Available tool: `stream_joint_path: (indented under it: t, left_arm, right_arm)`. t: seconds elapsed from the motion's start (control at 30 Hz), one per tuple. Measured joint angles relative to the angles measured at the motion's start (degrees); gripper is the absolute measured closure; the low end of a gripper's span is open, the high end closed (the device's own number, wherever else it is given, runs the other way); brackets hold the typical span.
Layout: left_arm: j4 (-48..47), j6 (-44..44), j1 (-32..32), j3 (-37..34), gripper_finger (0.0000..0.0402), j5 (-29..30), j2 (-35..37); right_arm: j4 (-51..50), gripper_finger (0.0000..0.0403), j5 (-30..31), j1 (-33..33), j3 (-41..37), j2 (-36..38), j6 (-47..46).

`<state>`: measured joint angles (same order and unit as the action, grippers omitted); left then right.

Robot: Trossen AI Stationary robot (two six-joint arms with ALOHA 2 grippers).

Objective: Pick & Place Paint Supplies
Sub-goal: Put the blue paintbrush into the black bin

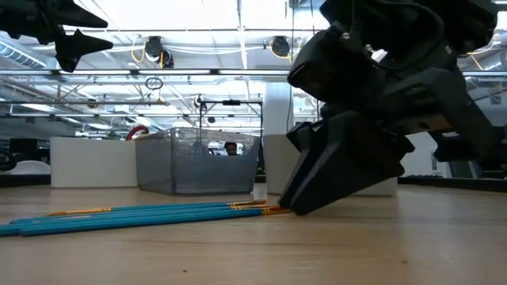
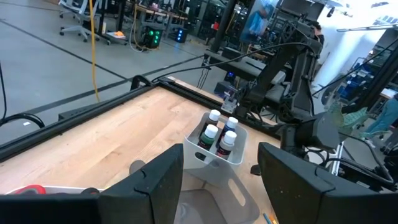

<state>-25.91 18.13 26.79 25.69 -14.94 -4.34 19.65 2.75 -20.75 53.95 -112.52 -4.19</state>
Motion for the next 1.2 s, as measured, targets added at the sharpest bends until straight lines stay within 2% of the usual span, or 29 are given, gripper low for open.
stream_joint_path:
  t: [0.17,0.4,0.8,1.1,1.2]
  left_arm:
    - [0.00,0.02,0.00,0.00,0.0188,0.01,0.00]
    - [0.00,0.04,0.00,0.00,0.0188,0.01,-0.02]
    - [0.00,0.07,0.00,0.00,0.0188,0.01,-0.02]
    - [0.04,0.09,0.00,0.00,0.0188,0.03,-0.04]
    - [0.03,0.09,0.00,0.00,0.0188,0.02,-0.04]
  right_arm:
    - [-2.08,0.0336,-0.09,0.76,0.04,-0.40,0.44]
    - [-3.25,0.0398,0.02,0.80,0.00,-0.53,2.13]
    - [-6.47,0.0402,-0.05,0.76,-0.33,5.26,1.44]
    - [-5.92,0.0403,0.30,0.83,-0.35,7.81,-3.79]
    - [-4.27,0.0403,-2.21,0.95,-0.35,9.18,-4.74]
